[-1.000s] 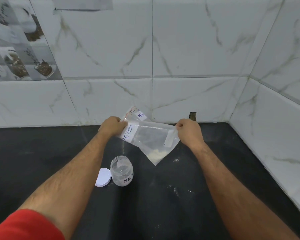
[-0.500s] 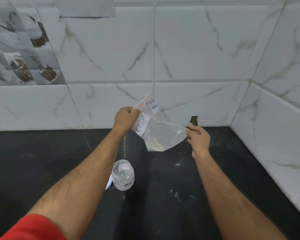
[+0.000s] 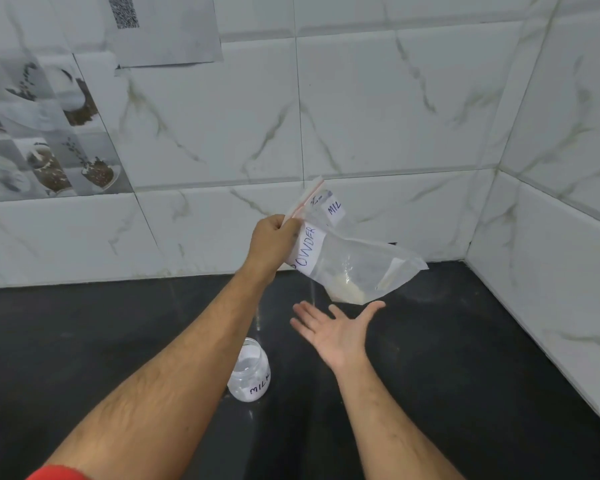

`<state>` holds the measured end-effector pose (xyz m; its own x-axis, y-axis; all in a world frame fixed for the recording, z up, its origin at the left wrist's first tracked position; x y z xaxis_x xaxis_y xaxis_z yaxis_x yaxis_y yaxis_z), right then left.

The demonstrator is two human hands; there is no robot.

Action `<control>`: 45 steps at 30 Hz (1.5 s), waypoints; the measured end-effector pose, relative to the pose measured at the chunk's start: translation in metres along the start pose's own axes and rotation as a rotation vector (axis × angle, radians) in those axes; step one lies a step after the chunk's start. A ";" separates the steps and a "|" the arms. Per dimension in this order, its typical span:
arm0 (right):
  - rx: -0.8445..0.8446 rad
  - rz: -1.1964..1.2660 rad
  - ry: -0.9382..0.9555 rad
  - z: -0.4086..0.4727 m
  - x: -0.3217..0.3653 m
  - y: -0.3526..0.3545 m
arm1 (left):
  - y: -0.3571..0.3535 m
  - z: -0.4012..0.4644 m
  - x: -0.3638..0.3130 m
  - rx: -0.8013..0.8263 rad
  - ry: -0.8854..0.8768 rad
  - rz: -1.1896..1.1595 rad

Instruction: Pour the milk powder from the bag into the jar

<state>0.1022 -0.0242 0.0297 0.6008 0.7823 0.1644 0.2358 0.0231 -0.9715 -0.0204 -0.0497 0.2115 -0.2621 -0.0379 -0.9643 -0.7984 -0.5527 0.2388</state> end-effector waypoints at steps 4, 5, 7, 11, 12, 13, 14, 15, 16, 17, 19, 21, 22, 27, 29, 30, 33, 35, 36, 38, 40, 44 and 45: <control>0.089 -0.027 0.222 0.011 0.023 -0.016 | 0.016 -0.012 0.028 0.012 0.051 -0.039; 0.109 -0.067 0.278 0.011 0.027 -0.021 | 0.022 -0.016 0.035 -0.005 0.062 -0.034; 0.146 -0.156 0.330 0.008 0.030 -0.029 | 0.038 -0.026 0.048 -0.048 0.088 -0.010; 0.077 -0.360 0.335 0.008 0.029 -0.027 | 0.063 -0.044 0.073 -0.077 0.124 0.036; 0.044 -0.386 0.352 0.009 0.031 -0.026 | 0.067 -0.048 0.077 -0.077 0.126 0.049; 0.021 -0.396 0.364 0.009 0.032 -0.026 | 0.069 -0.053 0.080 -0.077 0.127 0.064; 0.008 -0.394 0.373 0.010 0.033 -0.027 | 0.071 -0.056 0.083 -0.077 0.122 0.076; 0.004 -0.384 0.380 0.010 0.034 -0.029 | 0.073 -0.060 0.083 -0.079 0.111 0.088; 0.007 -0.369 0.381 0.010 0.034 -0.030 | 0.075 -0.063 0.084 -0.087 0.100 0.102; 0.021 -0.362 0.379 0.011 0.035 -0.031 | 0.077 -0.067 0.084 -0.098 0.087 0.129; 0.060 -0.373 0.371 0.008 0.034 -0.039 | 0.080 -0.074 0.084 -0.117 0.051 0.208; 0.062 -0.419 0.363 0.006 0.033 -0.043 | 0.083 -0.080 0.085 -0.131 0.020 0.243; 0.060 -0.434 0.365 0.005 0.032 -0.044 | 0.084 -0.083 0.087 -0.132 0.014 0.241; 0.137 -0.474 0.307 0.007 0.028 -0.049 | 0.091 -0.088 0.110 -0.116 0.114 -0.025; 0.194 -0.543 0.274 0.011 0.024 -0.046 | 0.093 -0.090 0.116 -0.127 0.144 -0.134; 0.184 -0.586 0.266 0.012 0.022 -0.044 | 0.094 -0.091 0.118 -0.131 0.143 -0.154; 0.067 -0.701 0.275 0.012 0.019 -0.041 | 0.093 -0.094 0.118 -0.089 0.097 -0.157; 0.034 -0.724 0.273 0.011 0.020 -0.040 | 0.095 -0.094 0.118 -0.046 0.055 -0.130; 0.031 -0.742 0.261 0.010 0.020 -0.041 | 0.097 -0.094 0.119 -0.036 0.042 -0.111; 0.025 -0.798 0.218 0.009 0.021 -0.041 | 0.100 -0.094 0.119 -0.025 0.026 -0.085; 0.010 -0.845 0.207 0.008 0.022 -0.041 | 0.102 -0.093 0.120 -0.003 0.052 -0.115; -0.033 -0.817 0.280 0.009 0.027 -0.044 | 0.101 -0.091 0.141 0.123 0.239 -0.216; -0.057 -0.822 0.295 0.009 0.028 -0.045 | 0.103 -0.092 0.149 0.145 0.278 -0.225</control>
<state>0.1020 0.0025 0.0763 0.3955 0.3383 0.8539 0.7139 0.4718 -0.5175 -0.0920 -0.1889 0.0824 0.0693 -0.1641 -0.9840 -0.8927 -0.4504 0.0122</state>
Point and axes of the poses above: each hand's wrist, its own z-axis towards the middle knuckle, its own y-axis out of the back of the hand, x = y × z, the point moved 6 cm from there along z, towards the middle knuckle, and after that the axes turned 8 degrees about x, right-handed, at the moved point
